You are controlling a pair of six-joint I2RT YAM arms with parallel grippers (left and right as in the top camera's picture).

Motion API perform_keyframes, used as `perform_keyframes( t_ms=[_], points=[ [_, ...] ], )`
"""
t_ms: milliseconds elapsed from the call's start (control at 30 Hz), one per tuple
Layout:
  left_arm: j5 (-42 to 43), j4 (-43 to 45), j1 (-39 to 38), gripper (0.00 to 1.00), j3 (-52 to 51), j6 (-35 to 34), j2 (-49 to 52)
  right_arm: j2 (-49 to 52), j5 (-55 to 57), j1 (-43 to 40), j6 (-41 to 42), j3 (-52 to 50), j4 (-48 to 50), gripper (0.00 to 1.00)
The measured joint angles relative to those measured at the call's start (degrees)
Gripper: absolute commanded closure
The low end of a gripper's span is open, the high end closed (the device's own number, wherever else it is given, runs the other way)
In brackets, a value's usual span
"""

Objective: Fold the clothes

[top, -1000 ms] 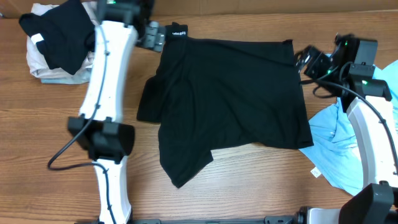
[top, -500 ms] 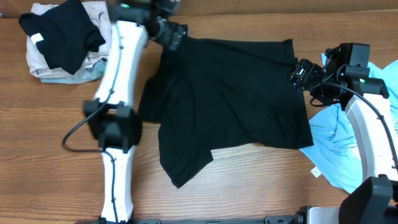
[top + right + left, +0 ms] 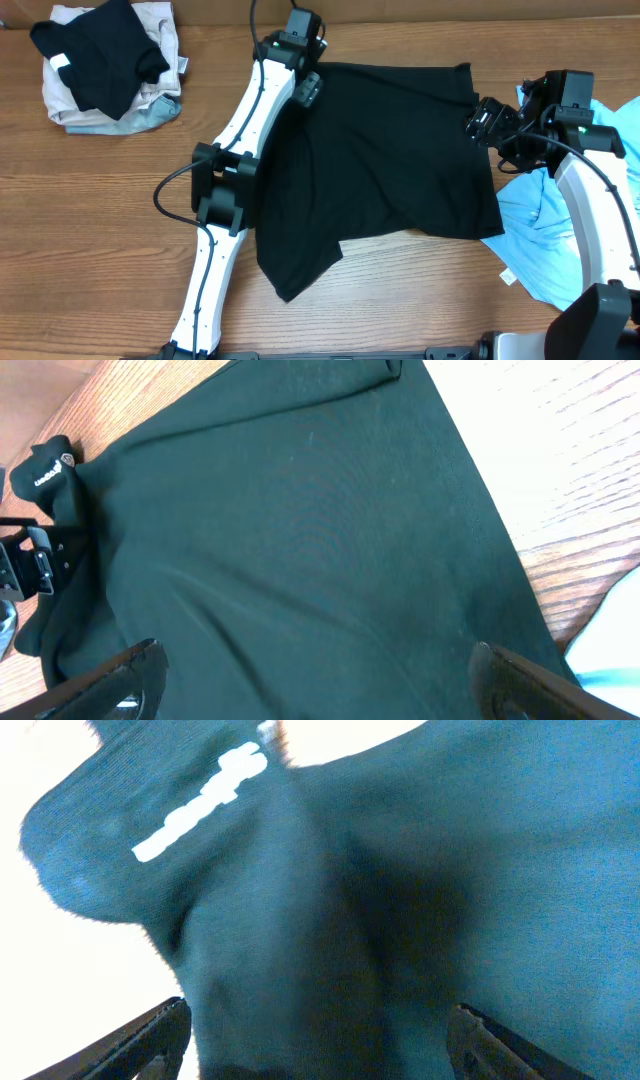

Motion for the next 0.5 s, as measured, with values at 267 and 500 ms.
perform_keyframes(
  t_ms=[267, 500],
  points=[
    [-2.16, -0.46, 1.09, 0.84, 0.00, -1.97, 1.62, 0.00, 0.00, 0.00, 0.00, 0.00, 0.94, 0.00],
    [-7.43, -1.16, 1.09, 0.92, 0.04, -5.16, 1.62, 0.00, 0.00, 0.02, 0.02, 0.00, 0.98, 0.00]
  ],
)
